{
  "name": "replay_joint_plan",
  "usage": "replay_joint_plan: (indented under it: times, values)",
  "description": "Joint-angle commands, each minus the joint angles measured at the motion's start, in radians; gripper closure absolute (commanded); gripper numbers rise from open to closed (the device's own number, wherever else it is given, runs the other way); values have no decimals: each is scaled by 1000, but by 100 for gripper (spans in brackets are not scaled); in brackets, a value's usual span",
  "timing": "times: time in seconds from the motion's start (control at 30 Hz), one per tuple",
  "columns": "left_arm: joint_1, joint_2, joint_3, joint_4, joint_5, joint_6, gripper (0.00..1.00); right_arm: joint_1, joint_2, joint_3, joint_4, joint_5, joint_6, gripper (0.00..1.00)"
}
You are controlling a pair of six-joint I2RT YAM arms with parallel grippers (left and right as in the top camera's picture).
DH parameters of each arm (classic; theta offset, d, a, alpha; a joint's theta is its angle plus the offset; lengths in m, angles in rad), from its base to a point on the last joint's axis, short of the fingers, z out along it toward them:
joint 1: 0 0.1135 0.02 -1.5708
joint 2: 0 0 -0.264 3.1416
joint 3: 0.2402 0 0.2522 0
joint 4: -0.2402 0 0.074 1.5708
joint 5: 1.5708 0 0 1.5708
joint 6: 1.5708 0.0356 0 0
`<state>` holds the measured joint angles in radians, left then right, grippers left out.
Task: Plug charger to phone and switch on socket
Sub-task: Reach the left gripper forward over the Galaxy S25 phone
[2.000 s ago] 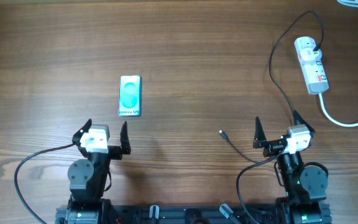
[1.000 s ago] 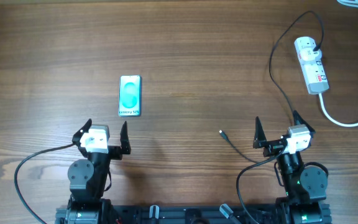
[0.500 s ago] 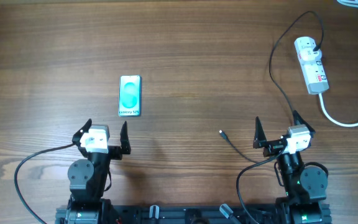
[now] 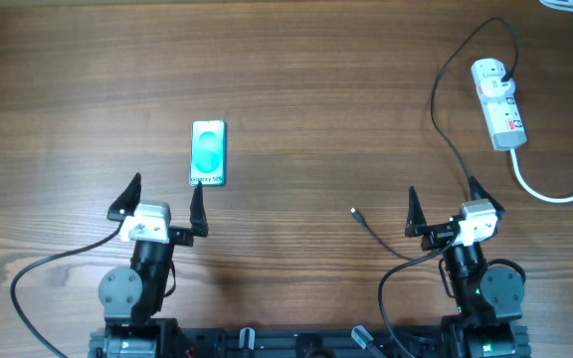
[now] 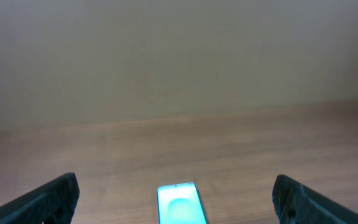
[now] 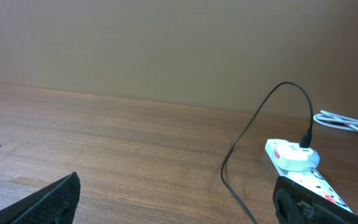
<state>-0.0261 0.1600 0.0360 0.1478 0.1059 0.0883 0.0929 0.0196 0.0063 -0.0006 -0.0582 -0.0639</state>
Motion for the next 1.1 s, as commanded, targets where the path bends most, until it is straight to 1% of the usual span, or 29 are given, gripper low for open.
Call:
replay_joint_plan:
  times: [0.0, 0.1, 0.17, 0.33, 0.4, 0.5, 0.6, 0.7, 0.87, 0.9, 0.93, 0.97, 1.07]
  values:
    - [-5, 14, 197, -135, 20, -76, 0, -6, -3, -1, 2, 14, 12, 0]
    - [-5, 84, 424, -335, 21, -75, 0, -6, -3, -1, 2, 14, 12, 0]
    - [-5, 162, 583, -467, 21, -75, 0, -6, -3, -1, 2, 14, 12, 0]
    - [-5, 452, 1017, -811, 72, -74, 0, -6, -3, -1, 2, 14, 12, 0]
    - [-5, 594, 1202, -964, 130, -74, 0, -6, -3, -1, 2, 14, 12, 0]
    - [-5, 768, 1402, -1144, 211, -74, 0, -6, -3, -1, 2, 14, 12, 0]
    - [-5, 894, 1498, -1241, 267, -74, 0, -6, -3, -1, 2, 14, 12, 0]
    - [-5, 988, 1503, -1237, 325, -75, 0, -6, -3, -1, 2, 14, 12, 0]
    - [-5, 1088, 1503, -1262, 350, -74, 0, -6, -3, -1, 2, 14, 12, 0]
    - [-5, 1104, 1503, -1257, 350, -74, 26, -6, -3, -1, 2, 14, 12, 0]
    - [-5, 1120, 1503, -1247, 350, -74, 76, -6, -3, -1, 2, 14, 12, 0]
    - [-5, 1139, 1503, -1244, 350, -74, 96, -6, -3, -1, 2, 14, 12, 0]
    - [-5, 1193, 1503, -1252, 350, -76, 96, -6, -3, -1, 2, 14, 12, 1]
